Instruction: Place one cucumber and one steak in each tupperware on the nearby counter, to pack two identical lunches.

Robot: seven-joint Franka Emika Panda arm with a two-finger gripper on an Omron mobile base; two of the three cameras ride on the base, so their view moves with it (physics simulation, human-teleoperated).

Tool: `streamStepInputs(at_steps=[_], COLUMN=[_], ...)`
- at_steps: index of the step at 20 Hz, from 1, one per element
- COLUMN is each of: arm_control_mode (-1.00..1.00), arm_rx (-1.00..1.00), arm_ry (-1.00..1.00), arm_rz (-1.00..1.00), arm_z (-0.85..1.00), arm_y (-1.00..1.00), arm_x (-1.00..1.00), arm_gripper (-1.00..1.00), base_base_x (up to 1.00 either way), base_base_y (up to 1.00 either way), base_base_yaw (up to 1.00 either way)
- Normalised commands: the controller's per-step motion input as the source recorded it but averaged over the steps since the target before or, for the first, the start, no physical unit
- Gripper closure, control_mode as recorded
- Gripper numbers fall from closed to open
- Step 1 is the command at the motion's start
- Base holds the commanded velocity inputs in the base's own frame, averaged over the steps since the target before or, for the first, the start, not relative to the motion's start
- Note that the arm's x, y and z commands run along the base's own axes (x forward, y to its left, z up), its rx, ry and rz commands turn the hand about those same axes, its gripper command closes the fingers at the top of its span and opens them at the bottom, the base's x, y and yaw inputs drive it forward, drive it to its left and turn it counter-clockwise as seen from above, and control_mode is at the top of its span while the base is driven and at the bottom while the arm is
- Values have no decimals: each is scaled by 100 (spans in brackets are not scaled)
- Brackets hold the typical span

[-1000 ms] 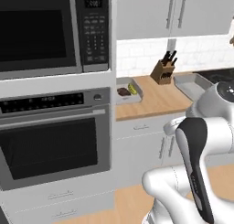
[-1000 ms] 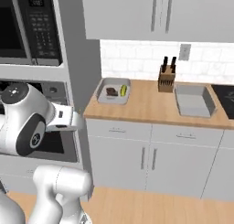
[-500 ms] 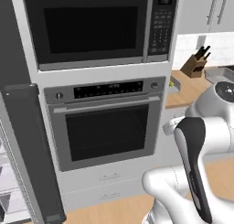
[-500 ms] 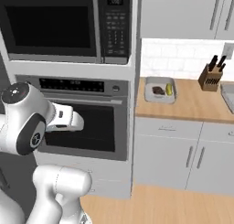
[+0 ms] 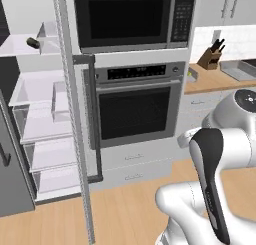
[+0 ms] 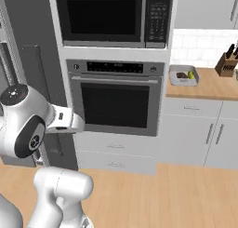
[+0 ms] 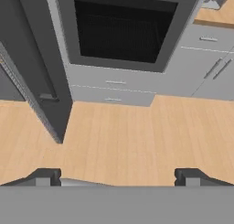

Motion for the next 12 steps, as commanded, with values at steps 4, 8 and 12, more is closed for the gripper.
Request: streamStepInputs(at_steps=[4, 8, 12], arm_control_mode=[100, 100, 100], arm_rx=[0, 0, 0], arm_ry=[0, 0, 0], arm_rz=[0, 0, 0], arm_z=[0, 0, 0], arm_y=[0, 0, 0], arm_x=[0, 0, 0], arm_gripper=[-100, -100, -100], base_base_x=[-87, -35, -1], base_base_y=[71, 99, 100], base_base_yaw=[0, 0, 0])
